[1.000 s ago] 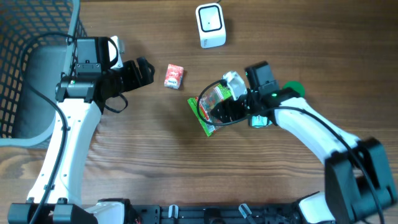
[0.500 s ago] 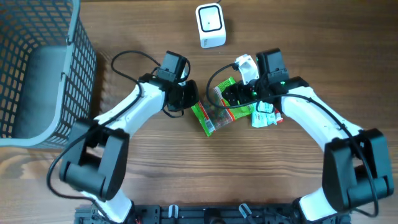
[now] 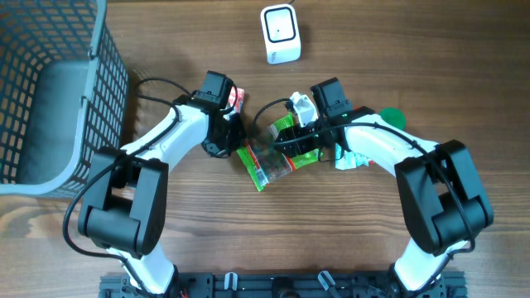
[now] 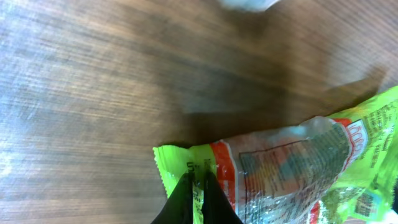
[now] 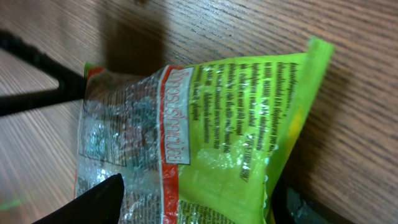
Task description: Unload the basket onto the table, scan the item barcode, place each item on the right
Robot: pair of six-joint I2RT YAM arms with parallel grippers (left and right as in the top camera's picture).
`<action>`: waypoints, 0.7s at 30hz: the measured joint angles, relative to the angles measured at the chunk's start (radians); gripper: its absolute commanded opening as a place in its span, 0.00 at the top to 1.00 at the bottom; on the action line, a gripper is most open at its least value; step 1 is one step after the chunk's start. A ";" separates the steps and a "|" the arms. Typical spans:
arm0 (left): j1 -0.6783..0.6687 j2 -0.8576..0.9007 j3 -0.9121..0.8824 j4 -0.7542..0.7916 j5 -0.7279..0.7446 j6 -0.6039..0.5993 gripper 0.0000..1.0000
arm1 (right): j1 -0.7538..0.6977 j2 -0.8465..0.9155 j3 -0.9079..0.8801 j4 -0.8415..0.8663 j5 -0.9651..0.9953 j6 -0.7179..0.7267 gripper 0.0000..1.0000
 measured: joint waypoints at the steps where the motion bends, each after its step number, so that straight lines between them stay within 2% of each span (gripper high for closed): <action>1: -0.002 0.000 0.000 -0.016 -0.001 0.000 0.96 | -0.001 0.000 0.000 -0.004 -0.006 0.014 0.23; 12: -0.011 -0.002 0.011 -0.269 0.003 0.004 0.96 | -0.005 0.000 0.006 -0.047 -0.037 0.042 0.21; 19: -0.119 -0.003 0.000 -0.145 0.002 -0.014 0.96 | -0.006 0.000 0.017 -0.102 -0.046 0.048 0.21; 21: -0.123 -0.001 -0.001 -0.142 0.002 -0.021 0.96 | -0.009 0.000 0.019 -0.122 -0.055 0.066 0.25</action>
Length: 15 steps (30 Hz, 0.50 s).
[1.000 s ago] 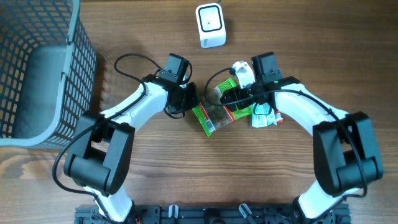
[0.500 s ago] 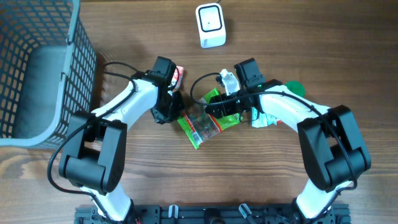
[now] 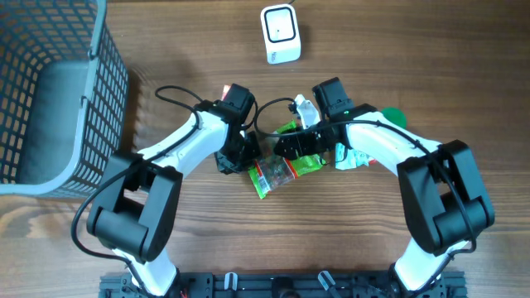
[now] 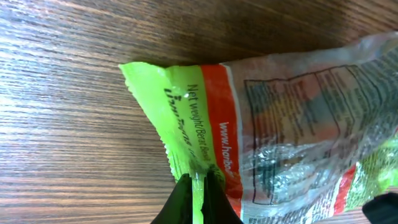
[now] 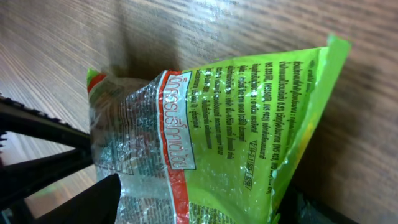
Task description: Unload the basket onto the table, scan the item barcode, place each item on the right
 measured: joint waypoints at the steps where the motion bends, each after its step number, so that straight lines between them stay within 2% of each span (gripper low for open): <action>1: -0.001 0.005 0.000 0.003 0.000 -0.002 0.96 | -0.002 0.000 0.000 -0.007 -0.005 0.010 0.30; 4: -0.001 0.025 -0.001 0.017 0.001 -0.002 0.96 | -0.005 -0.001 -0.027 0.006 -0.046 0.054 0.35; 10: -0.001 0.026 -0.001 0.021 -0.004 -0.002 0.96 | -0.008 -0.002 -0.132 0.135 -0.225 0.126 0.56; 12: -0.001 0.026 -0.002 0.021 -0.009 -0.002 0.96 | 0.010 0.002 -0.164 0.227 -0.237 0.196 0.54; 15: -0.001 0.026 -0.002 0.020 -0.021 -0.002 0.96 | 0.034 0.004 -0.175 0.293 -0.255 0.246 0.42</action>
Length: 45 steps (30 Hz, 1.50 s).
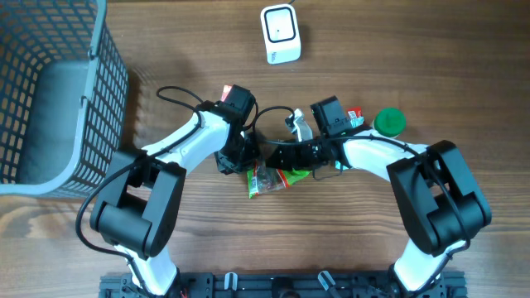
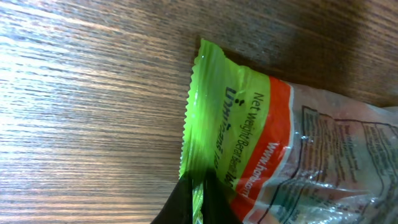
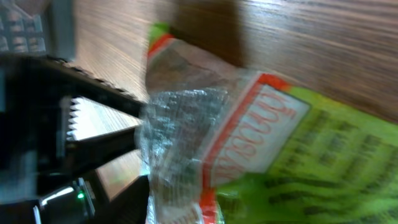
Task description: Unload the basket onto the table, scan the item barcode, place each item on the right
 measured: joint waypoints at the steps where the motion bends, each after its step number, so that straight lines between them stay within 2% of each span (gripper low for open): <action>1: 0.000 0.000 0.000 0.000 -0.005 0.000 0.96 | 0.002 0.001 -0.005 0.029 -0.018 0.011 0.42; 10: 0.000 0.000 0.000 -0.001 -0.017 0.000 0.96 | 0.037 0.003 -0.005 0.070 0.003 0.107 0.41; 12: 0.000 0.000 0.000 -0.003 -0.027 0.000 0.96 | 0.057 0.003 -0.005 0.078 0.025 0.134 0.37; 13: 0.000 0.000 0.000 -0.004 -0.032 0.000 0.96 | 0.065 0.002 -0.005 0.082 0.033 0.147 0.44; 14: 0.000 0.000 0.000 -0.004 -0.033 0.000 0.96 | 0.066 0.002 -0.005 0.084 0.032 0.154 0.61; 15: 0.000 0.000 0.000 -0.003 -0.034 0.000 0.96 | 0.069 0.001 -0.005 0.083 0.042 0.163 0.73; 18: 0.000 0.000 0.000 0.004 -0.038 -0.010 0.96 | 0.074 0.003 -0.011 0.073 0.074 0.178 0.72; 20: 0.000 0.000 0.000 0.014 -0.042 -0.022 0.96 | 0.079 0.003 -0.011 0.073 0.086 0.177 0.96; 25: 0.031 -0.009 0.000 0.037 -0.066 -0.023 0.96 | 0.078 -0.003 -0.011 0.080 0.087 0.018 0.96; 28: 0.147 -0.120 0.002 0.042 -0.111 -0.010 0.96 | 0.021 -0.080 -0.019 -0.002 0.066 -0.092 0.96; 33: 0.284 -0.328 0.012 0.044 -0.135 0.148 0.93 | -0.056 -0.286 -0.021 -0.139 -0.109 -0.412 0.96; 36: 0.359 -0.336 0.012 0.070 -0.138 0.263 0.85 | -0.056 -0.363 0.000 -0.362 -0.134 -0.584 0.96; 37: 0.385 -0.336 0.012 0.085 -0.140 0.302 0.67 | -0.056 -0.364 0.021 -0.400 -0.124 -0.604 0.96; 38: 0.401 -0.336 0.012 0.101 -0.140 0.331 0.55 | -0.056 -0.364 0.047 -0.436 -0.105 -0.618 0.96; 39: 0.407 -0.336 0.012 0.112 -0.142 0.350 0.01 | -0.056 -0.365 0.073 -0.470 -0.087 -0.627 0.96; 45: 0.410 -0.336 0.012 0.101 -0.143 0.385 0.00 | -0.056 -0.365 0.212 -0.526 0.071 -0.615 0.96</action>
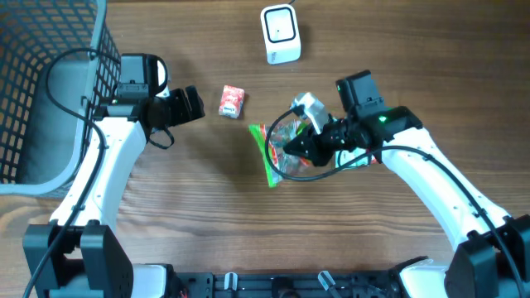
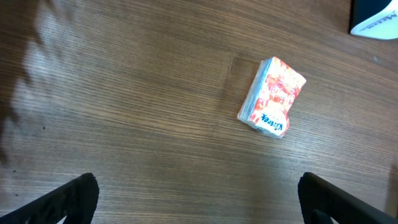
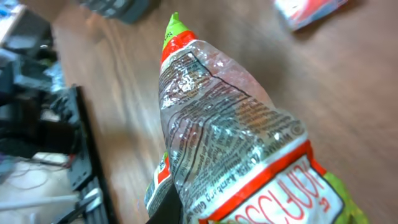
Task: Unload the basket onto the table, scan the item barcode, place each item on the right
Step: 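Lift candy bag with right gripper and hold before scanner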
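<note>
A green and orange snack bag (image 1: 280, 149) with a clear crinkled panel hangs off the table in the middle, with my right gripper (image 1: 310, 142) shut on its right end. The right wrist view shows the bag (image 3: 231, 127) close up, printed side toward the camera, and one dark finger (image 3: 169, 204) under it. The white barcode scanner (image 1: 280, 34) stands at the far edge, above the bag. My left gripper (image 1: 189, 105) is open far to the left, near the basket. Its fingers (image 2: 69, 199) are wide apart over bare wood.
A small red and white tissue pack (image 1: 232, 100) lies between the two grippers, and it also shows in the left wrist view (image 2: 272, 98). A grey mesh basket (image 1: 99, 91) fills the far left. The table (image 1: 207, 223) is wood.
My left gripper has let go of the bag's edge, opened and drawn back left toward the basket. The right gripper now holds the bag alone, higher and slightly right. The tissue pack is uncovered.
At first both grippers were at the bag lying on the table, the left shut on its green edge and the right at the other end. The bag then shifted and bunched up between them. Now only the right gripper holds it, lifted below the scanner.
</note>
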Robot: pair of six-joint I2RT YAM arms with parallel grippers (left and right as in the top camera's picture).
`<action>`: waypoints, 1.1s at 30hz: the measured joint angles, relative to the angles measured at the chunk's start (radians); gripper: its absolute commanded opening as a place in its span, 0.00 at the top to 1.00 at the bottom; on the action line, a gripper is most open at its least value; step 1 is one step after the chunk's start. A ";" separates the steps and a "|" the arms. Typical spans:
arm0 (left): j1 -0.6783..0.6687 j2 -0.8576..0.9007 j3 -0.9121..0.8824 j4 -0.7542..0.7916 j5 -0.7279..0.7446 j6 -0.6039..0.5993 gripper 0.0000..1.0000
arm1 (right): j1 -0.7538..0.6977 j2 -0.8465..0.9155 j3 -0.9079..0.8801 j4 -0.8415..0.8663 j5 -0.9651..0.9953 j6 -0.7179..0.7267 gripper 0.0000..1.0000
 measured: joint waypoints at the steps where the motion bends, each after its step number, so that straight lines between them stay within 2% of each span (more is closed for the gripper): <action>1: 0.000 0.000 0.000 -0.001 0.000 0.001 0.00 | 0.000 0.000 0.033 -0.003 0.029 0.003 0.96; 4: 0.000 0.000 0.000 0.000 0.000 0.003 0.00 | 0.000 0.000 0.170 -0.097 0.129 0.008 0.96; 9: 0.000 0.000 0.000 -0.001 0.000 0.003 0.00 | 0.000 0.001 0.573 -0.308 0.394 -0.053 0.96; 11: 0.000 0.000 0.000 -0.001 0.000 0.003 0.00 | 0.000 0.001 0.684 -0.294 0.479 -0.108 0.96; 14: 0.000 0.000 0.000 -0.002 0.000 0.003 0.00 | 0.003 0.015 0.696 -0.214 0.553 -0.204 0.96; 17: 0.000 0.000 0.000 0.000 0.000 0.003 0.00 | 0.033 0.101 0.696 -0.060 0.650 -0.307 0.96; 26: 0.000 0.000 0.000 0.000 0.000 0.003 0.00 | 0.168 0.508 0.694 0.441 1.048 -0.543 0.96; 31: 0.000 0.001 0.000 -0.002 0.000 0.003 0.00 | 0.187 0.718 0.690 0.846 1.252 -0.781 0.96; 33: 0.000 0.001 0.000 -0.003 -0.001 0.003 0.00 | 0.191 0.760 0.690 0.935 1.283 -0.876 0.96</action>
